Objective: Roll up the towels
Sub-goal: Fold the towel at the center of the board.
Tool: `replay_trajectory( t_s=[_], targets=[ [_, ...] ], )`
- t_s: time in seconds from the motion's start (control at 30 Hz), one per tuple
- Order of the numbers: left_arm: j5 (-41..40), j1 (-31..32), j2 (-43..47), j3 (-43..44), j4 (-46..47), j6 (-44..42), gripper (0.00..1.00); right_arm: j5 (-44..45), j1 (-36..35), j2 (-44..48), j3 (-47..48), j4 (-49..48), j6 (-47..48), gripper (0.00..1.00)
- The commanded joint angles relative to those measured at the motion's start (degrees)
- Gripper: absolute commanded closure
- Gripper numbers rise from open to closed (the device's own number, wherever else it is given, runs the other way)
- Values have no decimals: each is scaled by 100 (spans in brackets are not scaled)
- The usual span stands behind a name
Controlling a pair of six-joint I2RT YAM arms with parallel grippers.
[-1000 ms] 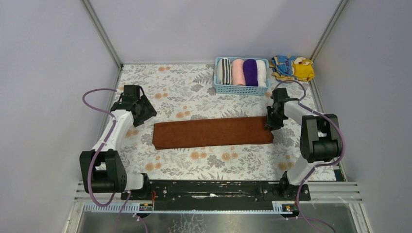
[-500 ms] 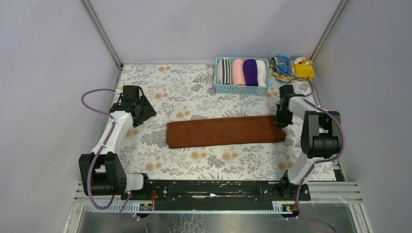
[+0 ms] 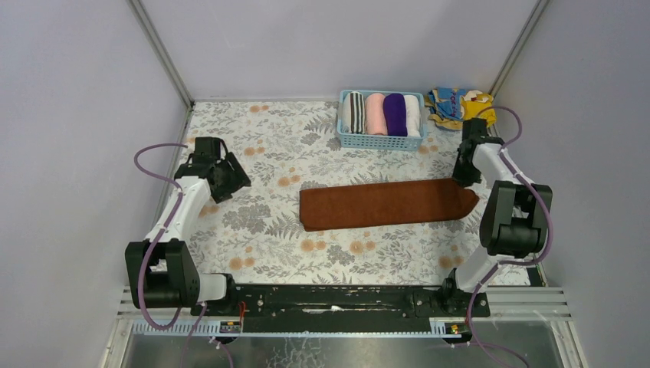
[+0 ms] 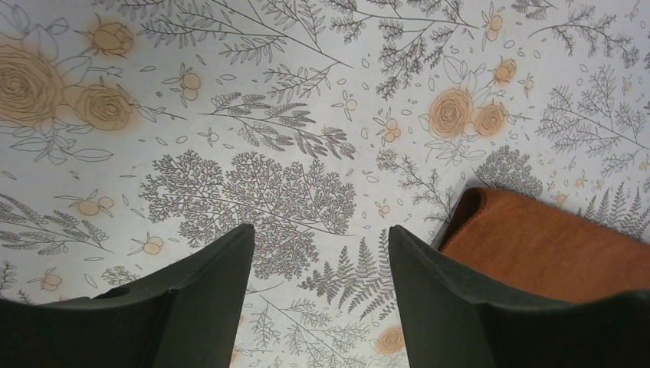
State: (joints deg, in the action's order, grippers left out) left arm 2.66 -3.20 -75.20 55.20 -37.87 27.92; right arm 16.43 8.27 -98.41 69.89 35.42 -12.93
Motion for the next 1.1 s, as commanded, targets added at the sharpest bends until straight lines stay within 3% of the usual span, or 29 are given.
replay_trajectory(
  t_s=[0.0, 0.27, 0.57, 1.07],
  targets=[
    [448, 193, -133, -73, 178, -127, 36, -1632, -741, 541, -200, 146, -159, 100],
    [1099, 718, -339, -378, 457, 240, 36, -2883, -2193, 620, -7, -65, -862, 100],
    [1670, 1065, -551, -665, 894, 592, 40, -3210, -3300, -32, 647, -27, -1476, 100],
    [1899, 1969, -1495, -700, 1800, 1227, 52, -3455, -4245, -554, 1329, -391, -2477, 100]
  ],
)
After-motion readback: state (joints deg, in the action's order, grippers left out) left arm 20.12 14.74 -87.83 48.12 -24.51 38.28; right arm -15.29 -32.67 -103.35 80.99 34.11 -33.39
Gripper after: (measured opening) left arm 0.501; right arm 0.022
